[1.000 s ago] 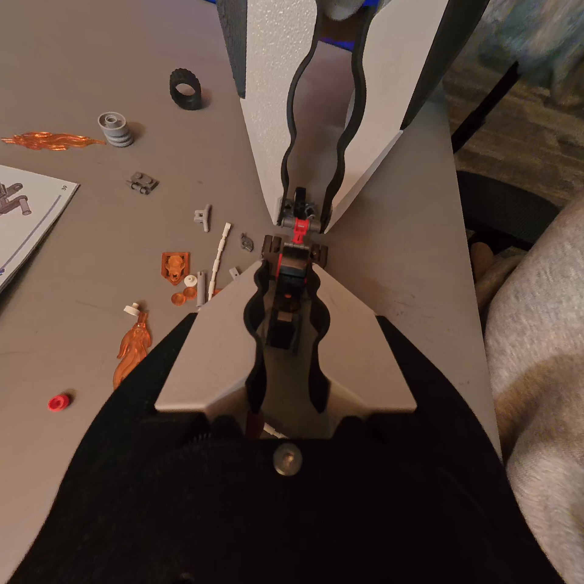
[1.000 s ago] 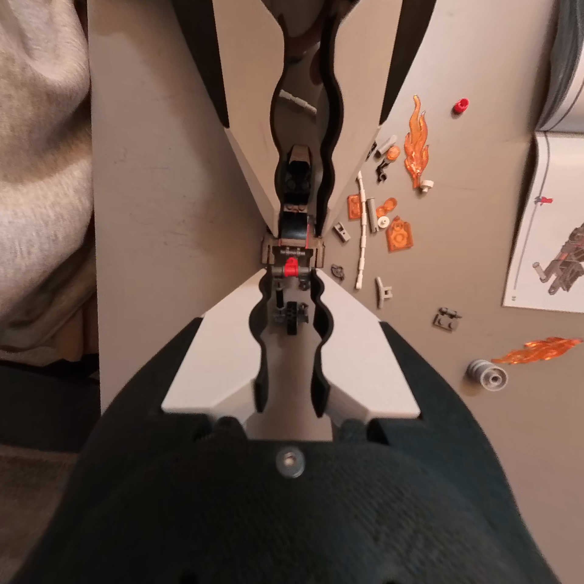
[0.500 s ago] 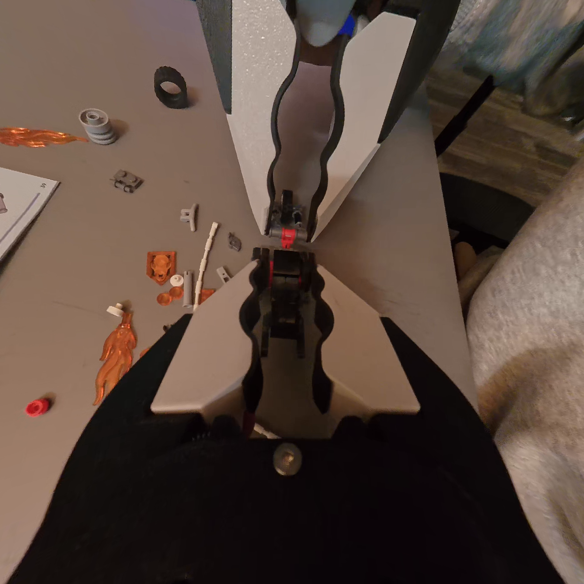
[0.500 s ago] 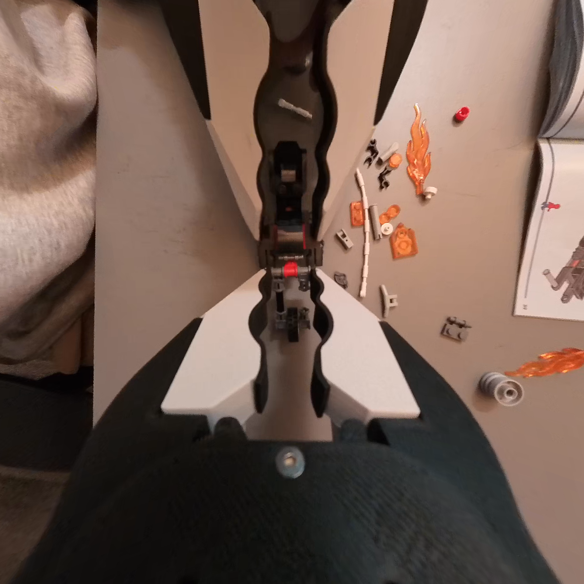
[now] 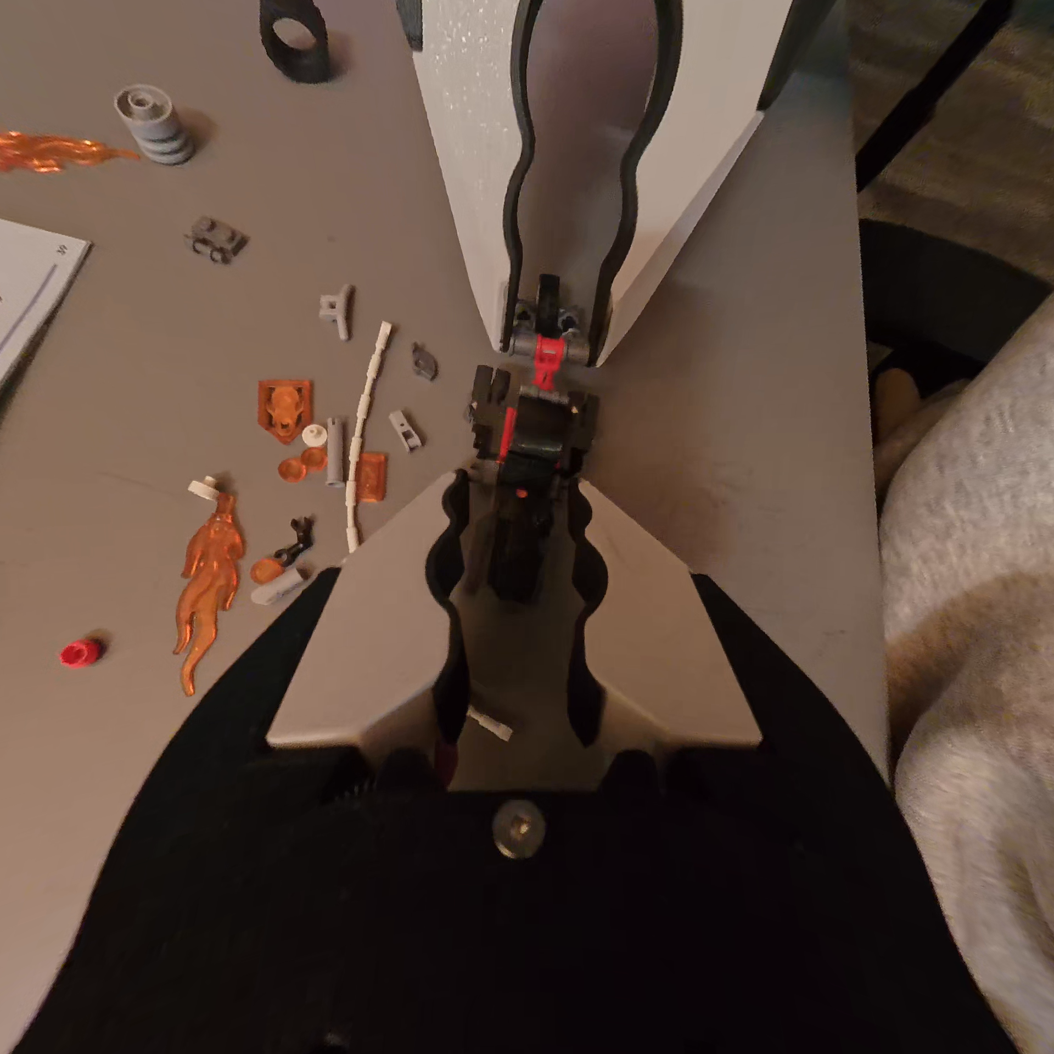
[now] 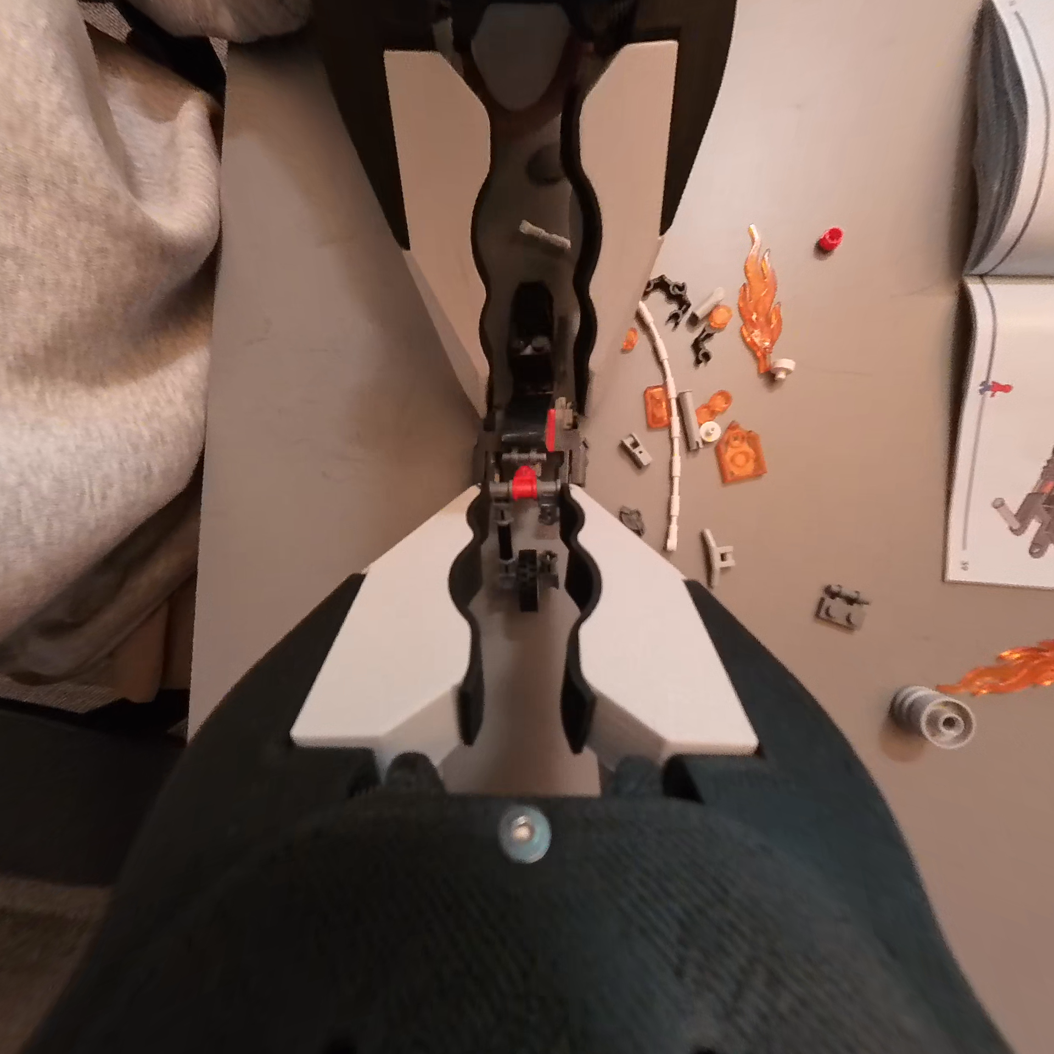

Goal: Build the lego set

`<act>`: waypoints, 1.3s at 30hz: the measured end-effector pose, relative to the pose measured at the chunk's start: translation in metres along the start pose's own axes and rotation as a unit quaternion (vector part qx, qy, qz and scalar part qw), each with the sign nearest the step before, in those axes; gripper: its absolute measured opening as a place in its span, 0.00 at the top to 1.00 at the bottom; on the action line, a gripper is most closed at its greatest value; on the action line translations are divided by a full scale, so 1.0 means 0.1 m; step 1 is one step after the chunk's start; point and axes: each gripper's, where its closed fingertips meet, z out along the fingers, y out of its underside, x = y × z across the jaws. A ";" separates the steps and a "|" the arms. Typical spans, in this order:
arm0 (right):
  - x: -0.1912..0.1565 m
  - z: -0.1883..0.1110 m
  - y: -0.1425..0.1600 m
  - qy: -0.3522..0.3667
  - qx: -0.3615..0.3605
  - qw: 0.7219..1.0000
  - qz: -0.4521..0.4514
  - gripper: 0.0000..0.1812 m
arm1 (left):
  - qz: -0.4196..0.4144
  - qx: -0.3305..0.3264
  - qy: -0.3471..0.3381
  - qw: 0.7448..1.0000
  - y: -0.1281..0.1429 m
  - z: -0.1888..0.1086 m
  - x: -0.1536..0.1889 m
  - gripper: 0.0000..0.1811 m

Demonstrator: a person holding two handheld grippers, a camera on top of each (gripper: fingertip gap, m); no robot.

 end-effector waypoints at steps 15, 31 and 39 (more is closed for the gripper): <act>-0.01 0.00 -0.01 0.022 0.006 1.000 -0.006 0.88 | -0.026 0.006 0.020 0.999 0.00 -0.01 0.01 0.82; -0.03 0.01 -0.01 0.040 0.008 0.999 -0.018 0.88 | -0.068 0.004 0.054 0.996 0.01 0.00 0.01 0.83; -0.02 0.03 0.00 0.068 -0.007 0.997 -0.035 0.87 | -0.075 0.005 0.057 0.996 0.01 -0.01 0.01 0.83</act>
